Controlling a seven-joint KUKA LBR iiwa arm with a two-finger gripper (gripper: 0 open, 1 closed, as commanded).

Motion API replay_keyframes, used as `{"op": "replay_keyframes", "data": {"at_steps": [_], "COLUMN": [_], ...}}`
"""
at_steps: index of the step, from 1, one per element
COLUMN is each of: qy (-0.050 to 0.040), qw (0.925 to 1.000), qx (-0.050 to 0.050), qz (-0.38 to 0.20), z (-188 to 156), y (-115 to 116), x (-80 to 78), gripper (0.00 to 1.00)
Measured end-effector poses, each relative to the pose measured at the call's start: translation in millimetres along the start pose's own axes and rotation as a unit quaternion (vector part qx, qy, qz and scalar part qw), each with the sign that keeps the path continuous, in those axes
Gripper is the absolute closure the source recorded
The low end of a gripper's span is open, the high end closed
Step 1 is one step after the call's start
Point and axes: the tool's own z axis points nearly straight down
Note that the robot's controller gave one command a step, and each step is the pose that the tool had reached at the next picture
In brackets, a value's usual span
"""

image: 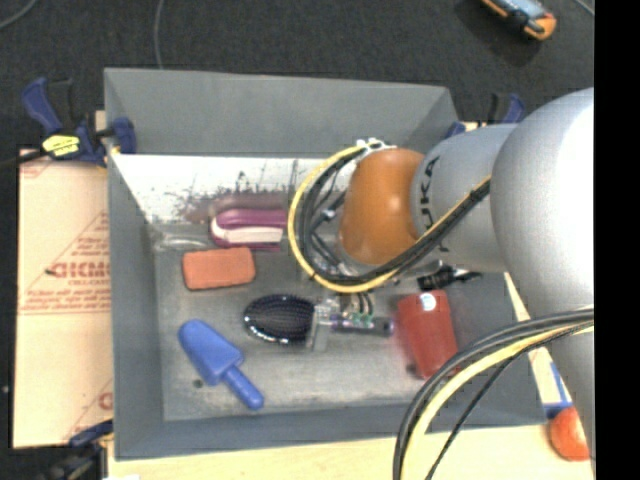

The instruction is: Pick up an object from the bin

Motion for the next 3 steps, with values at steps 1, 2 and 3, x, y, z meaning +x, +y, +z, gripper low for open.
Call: {"op": "replay_keyframes", "data": {"at_steps": [1, 2, 3], "qy": [-0.0035, -0.0085, 0.0007], "qw": [1.0, 0.9934, 0.9997], "qx": [0.002, 0.001, 0.001], "qz": [0.004, -0.115, 0.023], "z": [0.2, -81.4, 1.7], "y": [11.4, 62.8, 32.2], "x": [-3.0, -46.3, 6.0], "gripper": [0.0, 0.0, 0.0]}}
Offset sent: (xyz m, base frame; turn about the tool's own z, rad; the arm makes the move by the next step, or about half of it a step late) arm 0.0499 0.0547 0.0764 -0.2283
